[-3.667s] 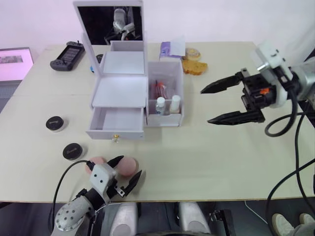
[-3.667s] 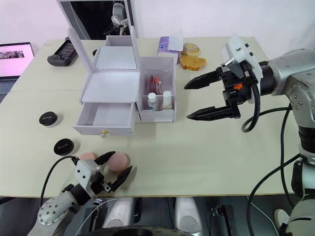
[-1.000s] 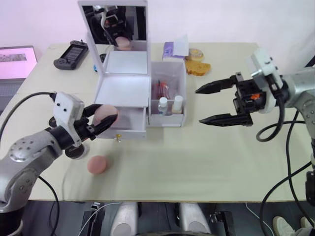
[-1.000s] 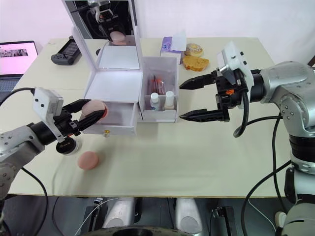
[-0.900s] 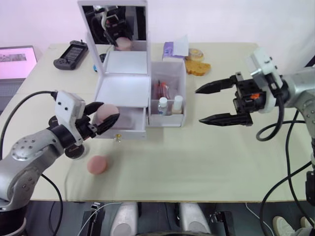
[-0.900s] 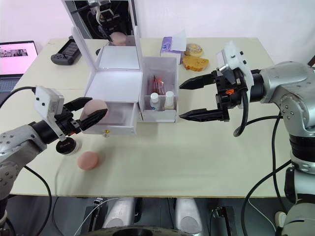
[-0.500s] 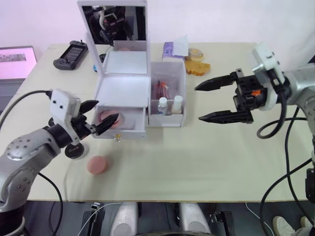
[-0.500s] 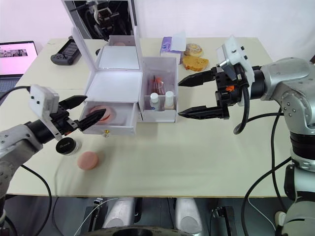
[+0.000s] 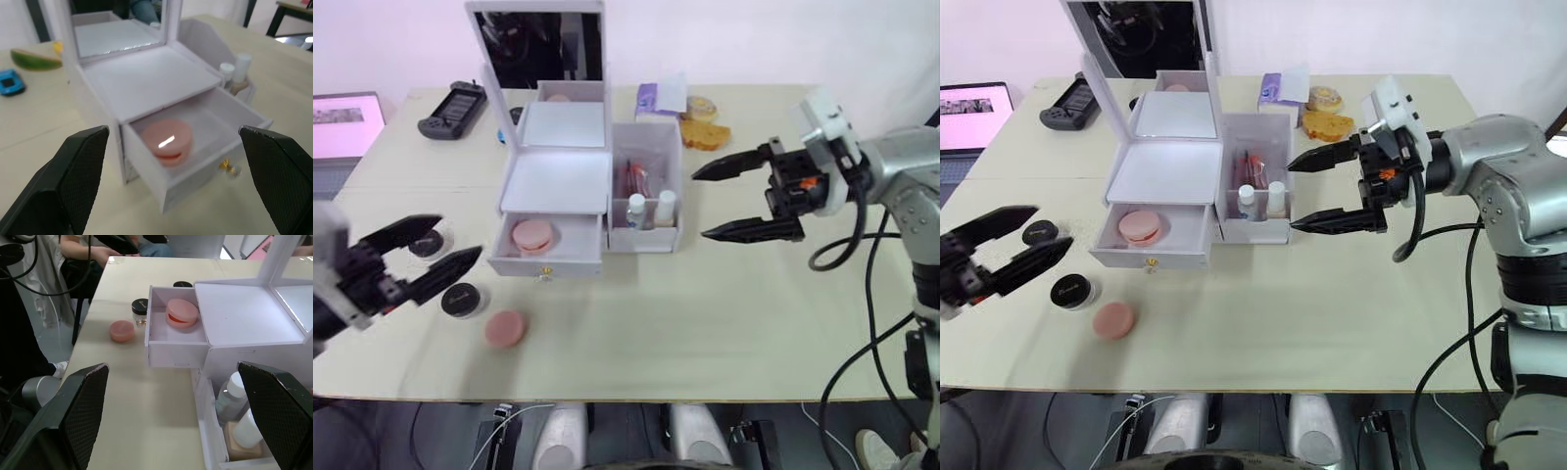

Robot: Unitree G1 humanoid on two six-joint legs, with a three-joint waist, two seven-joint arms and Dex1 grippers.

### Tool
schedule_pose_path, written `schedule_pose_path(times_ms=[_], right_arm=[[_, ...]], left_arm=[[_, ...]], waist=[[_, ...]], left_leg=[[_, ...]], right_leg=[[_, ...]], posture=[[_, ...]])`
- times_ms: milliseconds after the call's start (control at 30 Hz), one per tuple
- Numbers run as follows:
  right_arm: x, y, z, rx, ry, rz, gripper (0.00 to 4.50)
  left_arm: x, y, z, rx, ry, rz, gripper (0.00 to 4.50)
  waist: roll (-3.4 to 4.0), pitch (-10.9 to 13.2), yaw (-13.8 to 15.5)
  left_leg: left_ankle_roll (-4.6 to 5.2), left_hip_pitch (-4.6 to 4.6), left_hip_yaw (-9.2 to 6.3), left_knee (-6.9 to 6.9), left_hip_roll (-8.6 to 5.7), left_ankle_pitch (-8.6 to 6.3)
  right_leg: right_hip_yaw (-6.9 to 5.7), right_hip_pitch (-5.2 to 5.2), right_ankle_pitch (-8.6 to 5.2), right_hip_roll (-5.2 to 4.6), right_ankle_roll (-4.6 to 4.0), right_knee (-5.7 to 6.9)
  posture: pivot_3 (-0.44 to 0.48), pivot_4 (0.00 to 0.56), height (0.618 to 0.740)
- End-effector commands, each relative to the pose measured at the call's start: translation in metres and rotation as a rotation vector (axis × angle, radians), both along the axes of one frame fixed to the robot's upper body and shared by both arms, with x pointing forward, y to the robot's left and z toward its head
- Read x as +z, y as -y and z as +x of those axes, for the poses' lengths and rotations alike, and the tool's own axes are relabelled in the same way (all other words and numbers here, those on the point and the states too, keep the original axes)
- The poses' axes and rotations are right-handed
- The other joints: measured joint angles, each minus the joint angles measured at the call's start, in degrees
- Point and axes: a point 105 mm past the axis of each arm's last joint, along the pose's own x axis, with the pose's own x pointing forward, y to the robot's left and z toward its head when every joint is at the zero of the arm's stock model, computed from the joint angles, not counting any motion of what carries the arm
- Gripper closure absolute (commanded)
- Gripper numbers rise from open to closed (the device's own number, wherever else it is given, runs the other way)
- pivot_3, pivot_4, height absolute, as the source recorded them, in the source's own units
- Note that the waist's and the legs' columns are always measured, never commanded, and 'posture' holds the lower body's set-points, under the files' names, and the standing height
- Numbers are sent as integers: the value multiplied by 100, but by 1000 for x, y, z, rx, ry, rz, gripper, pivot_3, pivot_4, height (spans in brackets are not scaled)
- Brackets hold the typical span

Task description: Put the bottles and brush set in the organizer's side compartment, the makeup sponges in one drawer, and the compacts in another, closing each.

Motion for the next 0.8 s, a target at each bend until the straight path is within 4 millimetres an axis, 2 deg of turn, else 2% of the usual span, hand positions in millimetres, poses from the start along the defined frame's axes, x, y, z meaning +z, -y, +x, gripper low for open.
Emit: schedule_pose_path(times_ms=[33,233,433,533,700,800], right_arm=[[8,-3,2,40,43,1,0],[6,-1,15,49,2,-2,0],[3,4,26,18,-17,-25,0],[3,4,28,8,-25,-30,0],[8,-1,23,16,-28,-33,0],[10,-3,21,12,-29,-35,0]], left_arm=[[0,-16,-23,67,66,70,36],[-47,-38,-74,209,-36,50,36],[-86,-63,-118,392,-89,51,36],[-104,-68,-136,439,-115,43,36],[-113,-62,-138,424,-114,31,36],[-117,-67,-134,439,-115,27,36]], waist=[[0,0,-22],[-5,-1,-50],[-8,-3,-77],[-9,-3,-116],[-10,-4,-111],[-9,-3,-116]], left_leg=[[0,0,2,0,0,0],[-1,0,3,2,0,-1],[-2,-2,5,4,0,-1],[-2,-4,8,2,0,-2],[-2,-10,8,2,0,-2],[-2,-11,7,2,0,-2]], right_leg=[[0,1,0,-1,0,1],[1,2,-3,-2,-5,-4],[0,3,-5,-6,-10,-16],[0,2,-5,-8,-11,-21],[0,-8,-5,-9,-11,-21],[0,-10,-5,-10,-11,-21]], posture=[[0,150,740],[0,150,740],[0,150,740],[0,150,740],[0,150,740],[0,150,740]])
